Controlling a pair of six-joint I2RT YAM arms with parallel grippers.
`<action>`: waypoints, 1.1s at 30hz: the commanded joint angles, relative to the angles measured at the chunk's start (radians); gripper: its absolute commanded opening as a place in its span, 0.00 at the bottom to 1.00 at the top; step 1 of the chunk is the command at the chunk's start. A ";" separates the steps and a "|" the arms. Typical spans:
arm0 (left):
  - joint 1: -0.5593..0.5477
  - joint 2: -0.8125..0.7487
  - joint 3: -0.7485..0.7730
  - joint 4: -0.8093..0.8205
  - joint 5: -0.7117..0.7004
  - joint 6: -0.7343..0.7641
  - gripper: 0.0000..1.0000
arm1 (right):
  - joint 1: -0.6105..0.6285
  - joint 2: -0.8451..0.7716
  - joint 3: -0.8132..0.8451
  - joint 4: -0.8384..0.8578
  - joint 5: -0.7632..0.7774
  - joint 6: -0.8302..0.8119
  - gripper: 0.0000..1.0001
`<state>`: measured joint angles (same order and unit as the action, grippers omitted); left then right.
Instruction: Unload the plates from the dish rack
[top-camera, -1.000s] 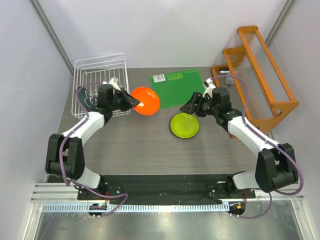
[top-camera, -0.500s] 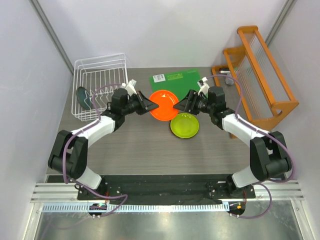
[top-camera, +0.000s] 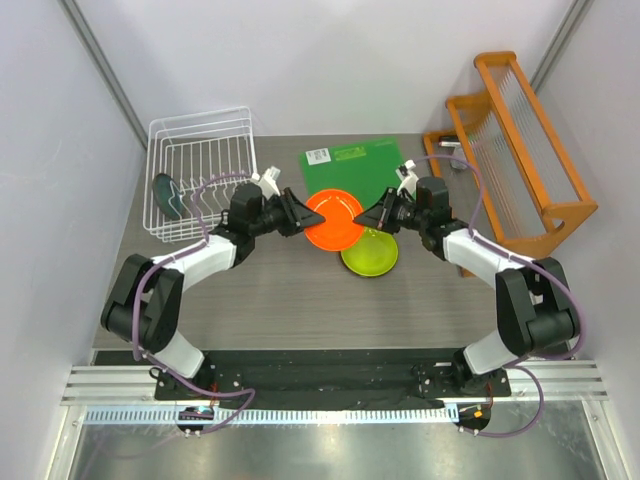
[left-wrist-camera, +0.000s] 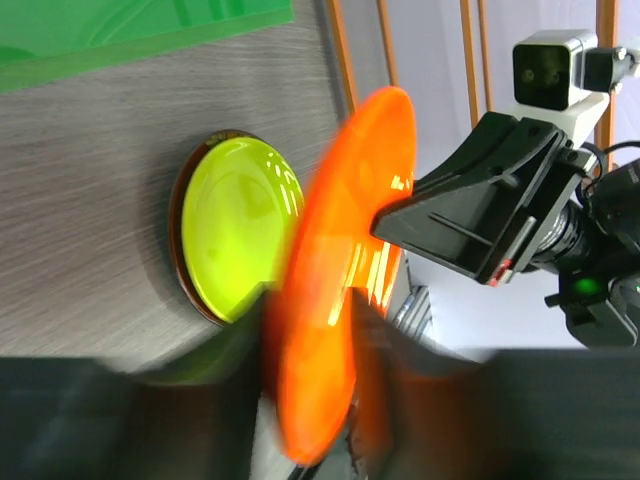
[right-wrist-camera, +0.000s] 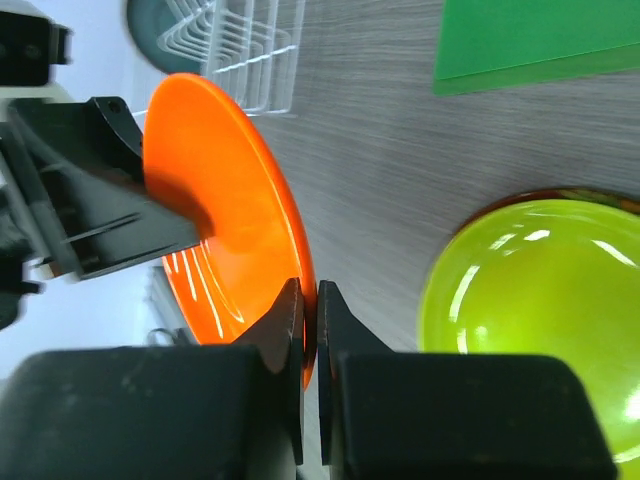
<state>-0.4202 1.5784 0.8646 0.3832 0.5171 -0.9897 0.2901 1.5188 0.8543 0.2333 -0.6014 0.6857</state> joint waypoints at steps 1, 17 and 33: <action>-0.012 -0.011 0.023 -0.002 -0.008 0.045 0.56 | -0.031 -0.083 0.000 -0.120 0.110 -0.103 0.01; -0.002 -0.250 0.246 -0.676 -1.075 0.606 0.99 | -0.120 -0.151 -0.023 -0.476 0.330 -0.247 0.04; 0.247 -0.295 0.234 -0.675 -1.109 0.586 0.99 | -0.120 -0.022 0.012 -0.431 0.226 -0.288 0.36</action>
<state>-0.1974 1.3060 1.0920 -0.3054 -0.5938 -0.3885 0.1673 1.4895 0.8272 -0.2344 -0.3195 0.4313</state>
